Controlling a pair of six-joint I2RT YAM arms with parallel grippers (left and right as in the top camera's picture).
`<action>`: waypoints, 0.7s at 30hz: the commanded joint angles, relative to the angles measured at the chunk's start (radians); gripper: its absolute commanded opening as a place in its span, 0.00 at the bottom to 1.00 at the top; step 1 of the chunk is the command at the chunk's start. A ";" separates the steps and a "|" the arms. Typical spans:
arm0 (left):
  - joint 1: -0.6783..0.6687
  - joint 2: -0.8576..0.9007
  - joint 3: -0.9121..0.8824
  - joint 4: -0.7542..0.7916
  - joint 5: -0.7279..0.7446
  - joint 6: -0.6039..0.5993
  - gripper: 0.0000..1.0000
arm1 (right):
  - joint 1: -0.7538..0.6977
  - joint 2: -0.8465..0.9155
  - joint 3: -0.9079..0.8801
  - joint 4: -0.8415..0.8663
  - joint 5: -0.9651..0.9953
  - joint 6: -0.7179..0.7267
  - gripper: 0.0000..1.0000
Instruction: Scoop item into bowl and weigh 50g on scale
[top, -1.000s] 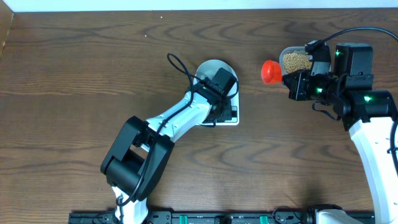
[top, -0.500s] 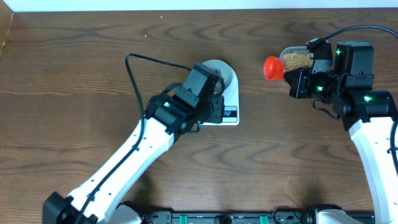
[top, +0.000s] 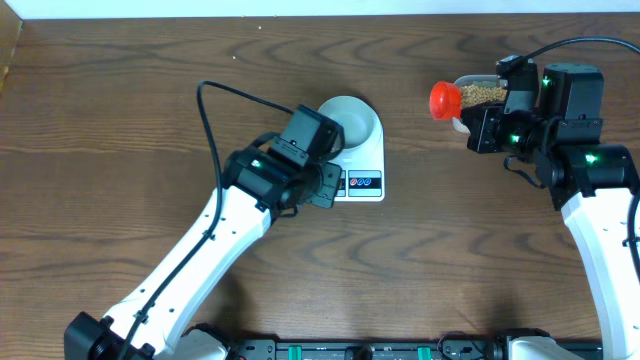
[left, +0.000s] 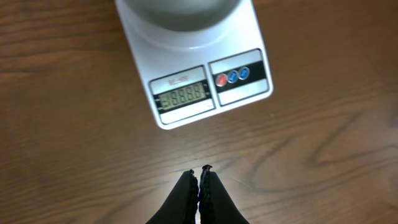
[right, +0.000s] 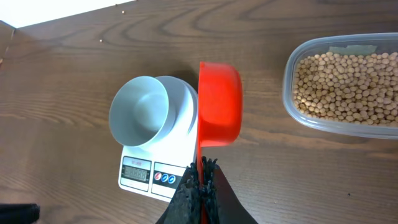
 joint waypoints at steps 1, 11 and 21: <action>0.029 0.003 -0.006 -0.004 -0.020 0.032 0.08 | -0.004 -0.013 0.017 0.001 0.011 -0.014 0.01; 0.036 0.003 -0.006 -0.004 -0.020 0.031 0.41 | -0.004 -0.013 0.017 -0.001 0.010 -0.014 0.01; 0.036 0.003 -0.006 -0.004 -0.020 0.031 1.00 | -0.004 -0.013 0.017 -0.011 0.010 -0.014 0.01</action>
